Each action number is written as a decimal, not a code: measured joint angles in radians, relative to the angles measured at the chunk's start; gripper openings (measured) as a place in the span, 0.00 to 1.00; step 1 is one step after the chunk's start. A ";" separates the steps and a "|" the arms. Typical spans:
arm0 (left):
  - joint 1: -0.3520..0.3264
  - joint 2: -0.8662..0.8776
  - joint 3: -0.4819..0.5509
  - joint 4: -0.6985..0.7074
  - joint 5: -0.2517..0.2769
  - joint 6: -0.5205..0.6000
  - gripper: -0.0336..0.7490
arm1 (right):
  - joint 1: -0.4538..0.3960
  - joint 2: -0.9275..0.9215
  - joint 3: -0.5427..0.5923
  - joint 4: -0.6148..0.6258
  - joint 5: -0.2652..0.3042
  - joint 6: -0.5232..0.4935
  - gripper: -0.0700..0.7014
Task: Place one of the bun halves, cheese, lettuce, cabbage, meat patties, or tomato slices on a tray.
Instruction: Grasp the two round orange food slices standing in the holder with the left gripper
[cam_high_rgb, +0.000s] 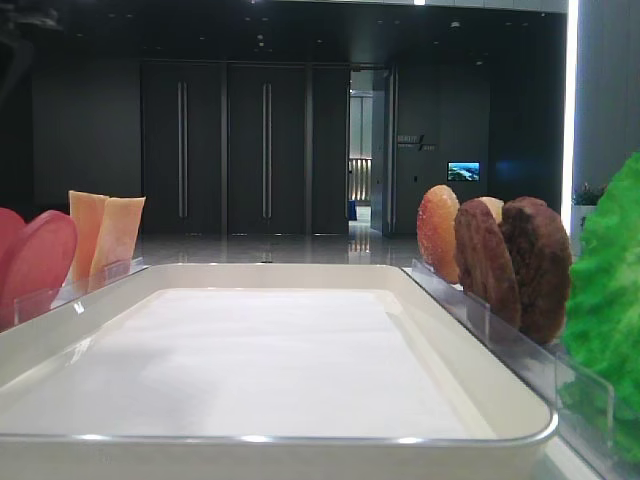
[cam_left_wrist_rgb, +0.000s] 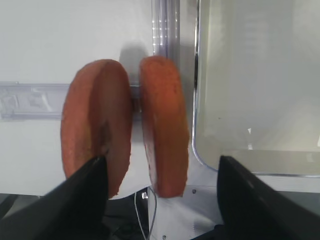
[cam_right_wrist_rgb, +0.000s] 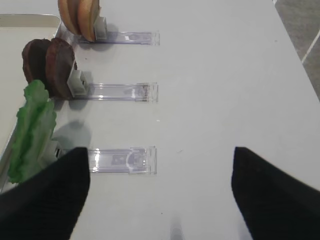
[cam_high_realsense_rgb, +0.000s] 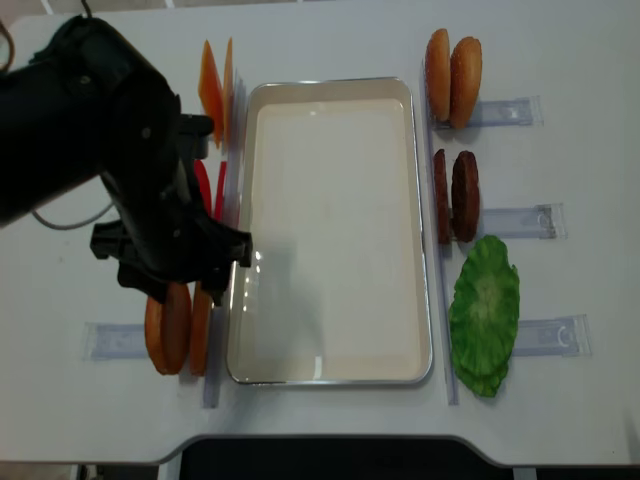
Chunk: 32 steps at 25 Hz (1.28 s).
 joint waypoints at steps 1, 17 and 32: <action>0.000 0.010 0.000 -0.002 -0.005 0.000 0.71 | 0.000 0.000 0.000 0.000 0.000 0.000 0.81; 0.000 0.093 -0.001 -0.007 -0.018 0.002 0.70 | 0.000 0.000 0.000 0.000 0.000 0.000 0.81; 0.000 0.101 -0.001 0.025 0.014 0.014 0.70 | 0.000 0.000 0.000 0.000 0.000 0.000 0.81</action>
